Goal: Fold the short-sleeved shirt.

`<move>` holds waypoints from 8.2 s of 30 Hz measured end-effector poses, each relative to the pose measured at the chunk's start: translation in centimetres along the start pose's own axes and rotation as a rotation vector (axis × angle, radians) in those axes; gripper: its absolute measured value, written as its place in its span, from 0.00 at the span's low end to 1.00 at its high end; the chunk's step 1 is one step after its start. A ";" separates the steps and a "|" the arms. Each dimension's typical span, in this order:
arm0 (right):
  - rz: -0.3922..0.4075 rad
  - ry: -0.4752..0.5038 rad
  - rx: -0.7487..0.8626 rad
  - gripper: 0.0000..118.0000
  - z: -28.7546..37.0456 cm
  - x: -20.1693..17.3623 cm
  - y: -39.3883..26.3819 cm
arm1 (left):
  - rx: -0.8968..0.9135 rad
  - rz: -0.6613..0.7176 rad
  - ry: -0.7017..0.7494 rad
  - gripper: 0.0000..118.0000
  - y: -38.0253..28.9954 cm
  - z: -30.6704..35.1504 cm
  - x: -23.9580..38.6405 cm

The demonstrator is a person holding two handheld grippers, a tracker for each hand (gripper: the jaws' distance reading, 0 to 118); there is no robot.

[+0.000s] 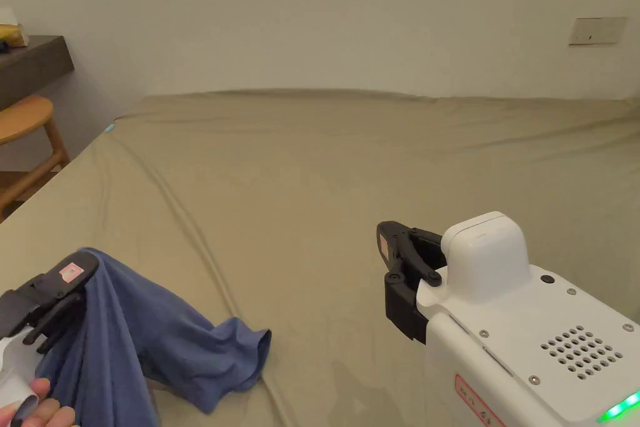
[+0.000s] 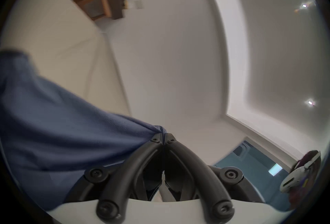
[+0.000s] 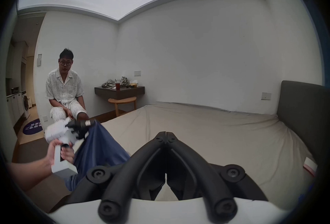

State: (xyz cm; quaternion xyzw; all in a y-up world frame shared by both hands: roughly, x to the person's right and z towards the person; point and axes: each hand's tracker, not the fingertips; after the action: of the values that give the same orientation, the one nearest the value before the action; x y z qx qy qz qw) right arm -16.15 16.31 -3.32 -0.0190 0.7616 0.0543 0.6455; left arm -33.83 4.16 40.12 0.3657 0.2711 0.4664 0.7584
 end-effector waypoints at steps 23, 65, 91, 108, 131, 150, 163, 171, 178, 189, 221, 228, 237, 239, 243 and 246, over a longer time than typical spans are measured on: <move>-0.022 -0.495 -0.036 0.00 13.1 14.5 -1.2 | -0.826 -0.830 0.176 0.00 -27.0 -30.3 15.7; 0.130 -0.372 0.083 0.00 8.5 8.5 1.8 | -0.005 -1.394 0.527 0.00 -31.1 -9.5 22.7; 0.083 -0.365 -0.026 0.00 8.0 11.0 -2.4 | -0.521 -1.232 0.764 0.00 -31.9 -10.0 8.2; 0.039 -0.412 -0.214 0.00 8.2 14.4 -7.7 | -0.868 -1.081 1.017 0.93 -34.0 -9.1 -9.1; -0.049 -0.433 -0.872 0.95 -10.1 33.5 -25.0 | -0.646 -1.062 0.847 0.03 -31.8 -6.6 1.6; -0.141 -0.340 -0.575 0.04 -6.0 31.0 -17.3 | -0.465 -1.035 0.828 0.03 -26.8 -7.3 4.6; -0.234 -0.449 0.068 0.04 8.1 28.0 3.6 | -0.039 -1.101 0.615 0.03 -16.6 -12.6 18.6; -0.152 -0.486 0.216 0.04 10.2 26.2 10.9 | 0.077 -1.160 0.535 0.03 -14.2 -15.6 26.4; -0.097 -0.506 0.295 0.04 10.4 27.0 16.0 | 0.111 -1.192 0.483 0.03 -11.4 -18.3 29.0; 0.065 -0.582 0.340 0.04 5.9 29.7 24.0 | 0.066 -1.204 0.457 0.03 -9.1 -24.7 32.7; 0.159 -0.698 0.143 0.04 -15.3 35.9 18.5 | -0.087 -1.180 0.642 0.03 -3.0 -46.7 18.9; 0.091 -0.620 -0.065 0.04 -13.4 33.6 6.3 | -0.242 -1.105 0.745 0.03 -7.5 -39.1 7.6; -0.129 -0.529 -0.448 0.04 -3.4 27.2 -13.0 | -0.558 -0.968 0.945 0.03 -16.8 -18.3 -5.0; -0.161 -0.503 -0.538 0.04 -0.8 25.6 -16.0 | -0.605 -0.937 0.997 0.03 -18.5 -14.0 -6.6; -0.226 -0.504 -0.667 0.04 3.8 22.8 -20.2 | -0.698 -0.974 1.030 0.03 -20.8 -7.3 -7.7; -0.240 -0.493 -0.738 0.04 6.6 20.4 -21.3 | -0.780 -1.024 1.042 0.03 -22.1 -3.7 -7.7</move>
State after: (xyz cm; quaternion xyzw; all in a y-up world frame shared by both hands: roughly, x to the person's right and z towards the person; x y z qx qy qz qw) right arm -10.93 -3.26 -25.72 -0.3222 0.5073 0.2498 0.7593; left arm -28.57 -8.29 20.64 -0.3553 0.5397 0.2334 0.7266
